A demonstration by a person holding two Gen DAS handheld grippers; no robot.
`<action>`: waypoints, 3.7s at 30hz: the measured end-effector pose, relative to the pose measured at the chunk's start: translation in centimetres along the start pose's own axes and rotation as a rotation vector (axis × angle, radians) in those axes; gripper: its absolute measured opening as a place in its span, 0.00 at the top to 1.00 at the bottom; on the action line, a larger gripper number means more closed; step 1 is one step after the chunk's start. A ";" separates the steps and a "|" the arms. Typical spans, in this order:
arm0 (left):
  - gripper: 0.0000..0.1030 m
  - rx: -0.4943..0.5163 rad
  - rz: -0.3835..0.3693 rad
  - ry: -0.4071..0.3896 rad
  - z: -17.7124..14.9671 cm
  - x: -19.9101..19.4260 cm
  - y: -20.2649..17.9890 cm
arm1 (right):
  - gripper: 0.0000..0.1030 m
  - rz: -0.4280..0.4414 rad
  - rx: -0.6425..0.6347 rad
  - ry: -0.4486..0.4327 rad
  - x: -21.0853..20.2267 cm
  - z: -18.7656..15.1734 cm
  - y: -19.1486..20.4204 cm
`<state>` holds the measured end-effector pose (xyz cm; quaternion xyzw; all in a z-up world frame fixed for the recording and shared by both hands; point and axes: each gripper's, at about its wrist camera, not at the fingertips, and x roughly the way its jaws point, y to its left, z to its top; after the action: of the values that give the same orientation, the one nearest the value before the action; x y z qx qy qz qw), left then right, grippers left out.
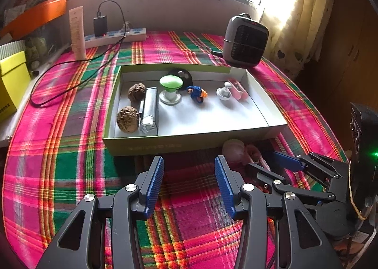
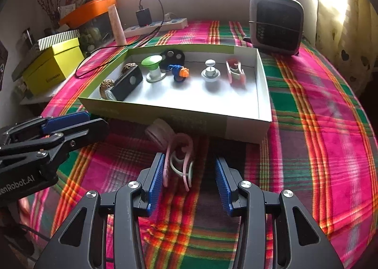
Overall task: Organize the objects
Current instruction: 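Grasp the white jar with the left gripper while the right grasps the pink clip, then carry the white jar with the left gripper while the right carries the pink clip into the tray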
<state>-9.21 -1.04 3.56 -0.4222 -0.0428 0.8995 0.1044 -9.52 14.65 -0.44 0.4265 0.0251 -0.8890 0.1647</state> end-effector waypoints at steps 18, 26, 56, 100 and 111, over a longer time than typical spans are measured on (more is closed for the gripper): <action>0.57 0.050 -0.115 0.056 0.5 2.5 -2.1 | 0.76 -0.001 0.012 -0.019 -1.0 -0.4 -1.6; 0.57 0.073 -0.118 0.070 0.9 3.6 -3.5 | 0.76 -0.004 0.036 -0.025 -1.5 -0.6 -2.9; 0.75 0.076 -0.048 0.081 0.9 5.0 -5.0 | 0.76 0.021 0.062 -0.027 -1.8 -1.1 -4.2; 0.75 0.099 0.004 -0.001 0.7 1.4 -4.9 | 0.76 0.016 0.003 -0.076 -3.9 0.1 -2.1; 0.75 0.099 0.016 -0.021 1.3 0.6 -4.5 | 0.76 0.021 -0.010 -0.098 -4.3 1.2 -1.7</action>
<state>-9.91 3.51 4.70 -0.4072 0.0039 0.9057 0.1177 -8.43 17.22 3.50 0.3818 0.0169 -0.9070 0.1770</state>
